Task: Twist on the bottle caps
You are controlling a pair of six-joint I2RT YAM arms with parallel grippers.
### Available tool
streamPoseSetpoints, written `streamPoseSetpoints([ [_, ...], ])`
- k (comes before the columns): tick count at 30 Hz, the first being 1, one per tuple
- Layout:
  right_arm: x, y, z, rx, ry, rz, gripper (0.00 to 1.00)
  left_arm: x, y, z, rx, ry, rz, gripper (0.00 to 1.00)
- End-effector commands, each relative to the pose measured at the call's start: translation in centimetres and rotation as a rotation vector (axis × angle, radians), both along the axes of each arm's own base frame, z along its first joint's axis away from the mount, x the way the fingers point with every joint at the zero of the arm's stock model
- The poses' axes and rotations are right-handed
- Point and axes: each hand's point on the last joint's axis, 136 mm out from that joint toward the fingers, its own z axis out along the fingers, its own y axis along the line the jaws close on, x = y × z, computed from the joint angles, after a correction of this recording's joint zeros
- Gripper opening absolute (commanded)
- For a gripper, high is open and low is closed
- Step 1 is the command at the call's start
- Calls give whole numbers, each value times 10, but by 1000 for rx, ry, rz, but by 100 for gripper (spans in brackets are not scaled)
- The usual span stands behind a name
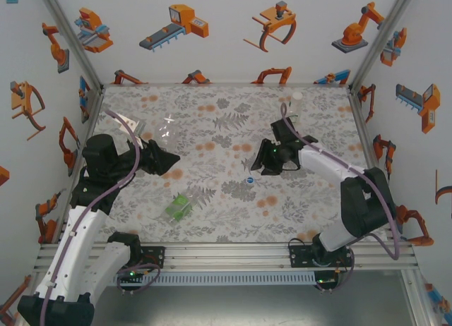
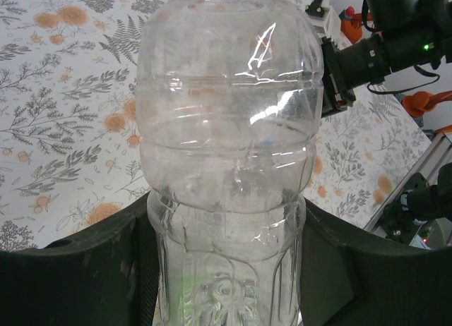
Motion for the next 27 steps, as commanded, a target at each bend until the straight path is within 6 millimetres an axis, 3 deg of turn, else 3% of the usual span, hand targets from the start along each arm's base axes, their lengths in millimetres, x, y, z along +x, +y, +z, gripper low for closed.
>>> streamPoseSetpoints([
  [1,-11,-7,1,-182,13,69,45,-3,-1,12,-25,-36,-13,0],
  [8,-9,11,-8,-353,8,180,46,-4,-2,13,-25,-34,-19,0],
  [17,-5,34,-39,-418,27,251,50,-5,-2,15,-25,-32,-22,0],
  [27,-2,35,-67,-438,27,247,47,-5,-2,14,-29,-29,-23,0],
])
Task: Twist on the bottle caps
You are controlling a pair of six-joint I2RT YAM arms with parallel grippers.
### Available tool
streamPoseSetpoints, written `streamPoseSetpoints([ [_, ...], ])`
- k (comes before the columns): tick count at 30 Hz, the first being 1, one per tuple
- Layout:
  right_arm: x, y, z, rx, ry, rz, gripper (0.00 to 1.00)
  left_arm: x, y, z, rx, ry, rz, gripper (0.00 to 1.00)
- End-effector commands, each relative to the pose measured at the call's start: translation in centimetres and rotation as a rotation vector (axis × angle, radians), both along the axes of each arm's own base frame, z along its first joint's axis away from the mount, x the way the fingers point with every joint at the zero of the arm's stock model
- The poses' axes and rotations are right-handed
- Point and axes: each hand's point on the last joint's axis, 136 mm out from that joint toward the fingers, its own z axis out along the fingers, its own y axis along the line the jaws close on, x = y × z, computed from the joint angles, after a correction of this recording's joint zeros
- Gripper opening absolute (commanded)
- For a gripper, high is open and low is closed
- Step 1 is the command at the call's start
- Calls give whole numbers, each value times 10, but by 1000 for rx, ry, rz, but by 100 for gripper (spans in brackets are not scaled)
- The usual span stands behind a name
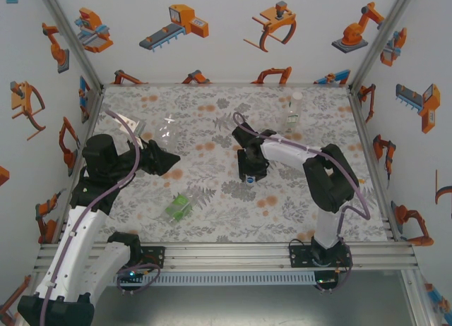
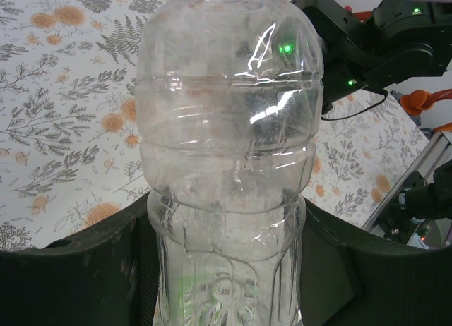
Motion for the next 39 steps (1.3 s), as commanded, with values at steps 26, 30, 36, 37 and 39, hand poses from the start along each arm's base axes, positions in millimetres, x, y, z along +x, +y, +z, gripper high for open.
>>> streamPoseSetpoints([
  [26,-14,-3,-13,-64,36,19,42,0,-4,10,-31,-20,-26,0],
  [30,-14,-2,-14,-64,36,19,41,0,-4,9,-33,-20,-21,0],
  [36,-15,-2,-15,-69,43,17,41,2,-5,8,-38,-15,-27,0],
  [37,-16,-2,-15,-68,42,19,40,2,-5,9,-38,-17,-28,0],
  [39,-17,-2,-15,-69,44,22,39,2,-5,9,-37,-18,-28,0],
])
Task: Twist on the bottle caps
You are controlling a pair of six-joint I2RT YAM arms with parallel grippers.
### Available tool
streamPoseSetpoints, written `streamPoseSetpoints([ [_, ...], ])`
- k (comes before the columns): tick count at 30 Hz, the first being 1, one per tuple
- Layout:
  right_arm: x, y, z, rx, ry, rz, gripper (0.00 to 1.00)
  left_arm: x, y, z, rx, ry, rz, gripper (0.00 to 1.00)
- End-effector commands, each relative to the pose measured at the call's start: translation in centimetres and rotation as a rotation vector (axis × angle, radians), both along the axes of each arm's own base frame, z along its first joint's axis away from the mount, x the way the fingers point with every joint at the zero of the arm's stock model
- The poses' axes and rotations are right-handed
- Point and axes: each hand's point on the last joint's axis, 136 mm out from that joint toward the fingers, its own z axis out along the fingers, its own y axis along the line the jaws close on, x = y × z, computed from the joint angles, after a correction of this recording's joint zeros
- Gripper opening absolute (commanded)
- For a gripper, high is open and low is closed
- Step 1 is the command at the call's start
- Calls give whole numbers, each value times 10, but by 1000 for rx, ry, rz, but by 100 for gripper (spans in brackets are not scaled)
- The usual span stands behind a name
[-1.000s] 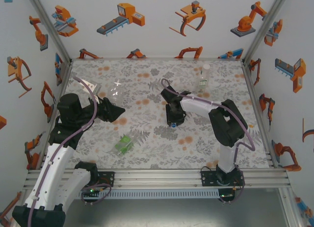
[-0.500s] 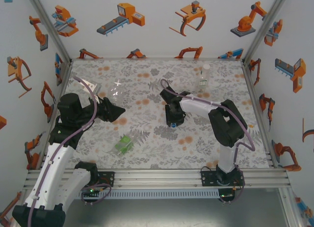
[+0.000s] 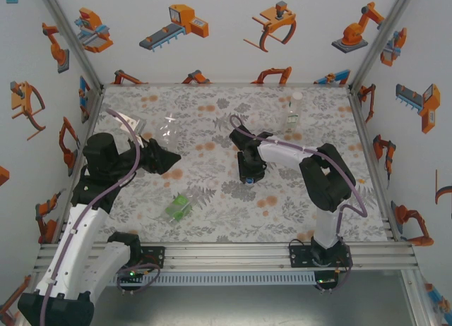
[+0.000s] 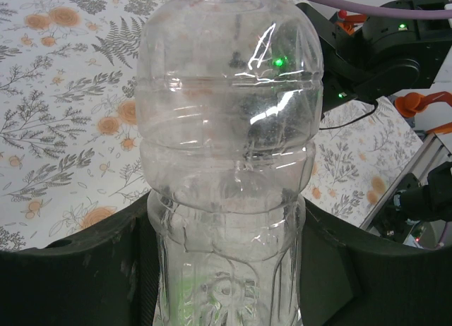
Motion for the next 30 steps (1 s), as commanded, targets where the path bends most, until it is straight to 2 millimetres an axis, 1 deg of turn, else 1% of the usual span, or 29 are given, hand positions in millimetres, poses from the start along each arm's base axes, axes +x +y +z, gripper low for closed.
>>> streamPoseSetpoints([
  [1,-11,-4,-8,-41,37,3,38,-1,-3,9,-23,-26,-20,0],
  [4,-11,-4,-8,-41,40,1,35,-2,-3,9,-20,-26,-21,0],
  [7,-11,-3,-7,-36,43,-3,37,-2,-3,6,-15,-19,-22,0],
  [10,-11,-4,-4,-38,37,-2,29,-3,-3,6,-18,-19,-29,0],
  [12,-7,-3,7,-29,15,3,25,-3,-6,6,-16,-23,-53,0],
  [13,-5,-2,15,-20,1,5,23,-4,-9,6,-13,-25,-74,0],
  [16,3,5,49,66,-49,22,19,-11,-21,2,18,-29,-183,0],
  [19,10,14,93,214,-108,53,16,-21,-32,-3,77,-40,-291,0],
  [21,14,20,129,307,-180,111,15,-31,-38,-6,117,-69,-361,0],
  [22,14,25,150,350,-228,160,14,-36,-42,-5,133,-90,-395,0],
  [24,10,32,189,421,-312,254,12,-47,-49,-6,154,-135,-469,0],
  [26,0,39,228,495,-400,372,11,-59,-56,-6,185,-191,-545,0],
  [27,-5,42,245,526,-443,421,10,-65,-59,-7,206,-217,-580,0],
  [28,-14,47,267,580,-502,497,7,-70,-62,-8,222,-239,-610,0],
  [30,-29,54,300,675,-602,610,3,-77,-65,-8,244,-265,-649,0],
])
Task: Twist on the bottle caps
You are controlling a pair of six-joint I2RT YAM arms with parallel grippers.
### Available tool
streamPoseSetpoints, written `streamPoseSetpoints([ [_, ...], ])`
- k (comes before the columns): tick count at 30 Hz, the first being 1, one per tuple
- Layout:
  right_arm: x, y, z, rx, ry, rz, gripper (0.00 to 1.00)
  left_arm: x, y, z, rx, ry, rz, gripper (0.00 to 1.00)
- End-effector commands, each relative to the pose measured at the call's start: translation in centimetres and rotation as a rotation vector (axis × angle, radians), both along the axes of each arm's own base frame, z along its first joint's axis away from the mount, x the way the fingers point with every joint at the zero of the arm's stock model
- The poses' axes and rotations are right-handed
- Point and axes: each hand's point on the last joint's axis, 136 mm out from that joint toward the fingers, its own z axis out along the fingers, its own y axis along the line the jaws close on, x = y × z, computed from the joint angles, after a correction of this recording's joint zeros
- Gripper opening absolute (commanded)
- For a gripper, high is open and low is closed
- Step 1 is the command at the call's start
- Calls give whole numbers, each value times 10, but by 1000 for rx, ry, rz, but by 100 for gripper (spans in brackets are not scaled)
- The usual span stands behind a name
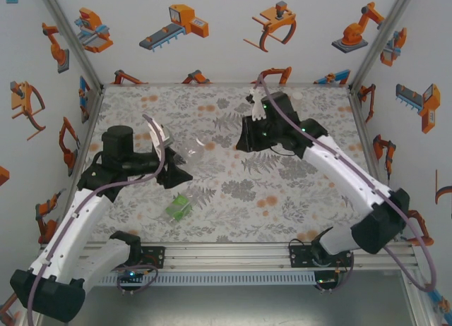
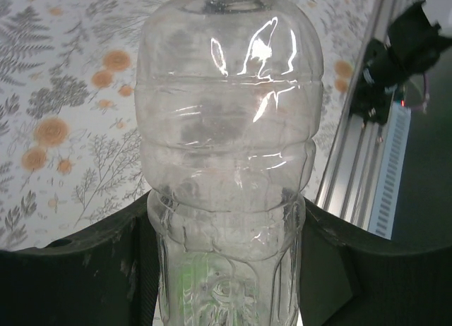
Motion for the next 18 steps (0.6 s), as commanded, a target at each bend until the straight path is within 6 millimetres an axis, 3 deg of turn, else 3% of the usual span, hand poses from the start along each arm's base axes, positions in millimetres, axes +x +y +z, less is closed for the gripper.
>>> streamPoseSetpoints([
  [1,-37,23,62,167,-237,299,2,-23,-7,8,33,-125,-151,0],
  [4,-73,30,102,291,-373,491,1,-28,-9,8,65,-161,-184,0],
  [8,-103,31,120,319,-443,679,0,-33,-12,10,87,-198,-205,0],
  [12,-116,34,129,332,-513,766,0,-37,-16,12,100,-219,-224,0],
  [18,-131,42,125,304,-565,876,0,-40,-22,9,118,-218,-250,0],
])
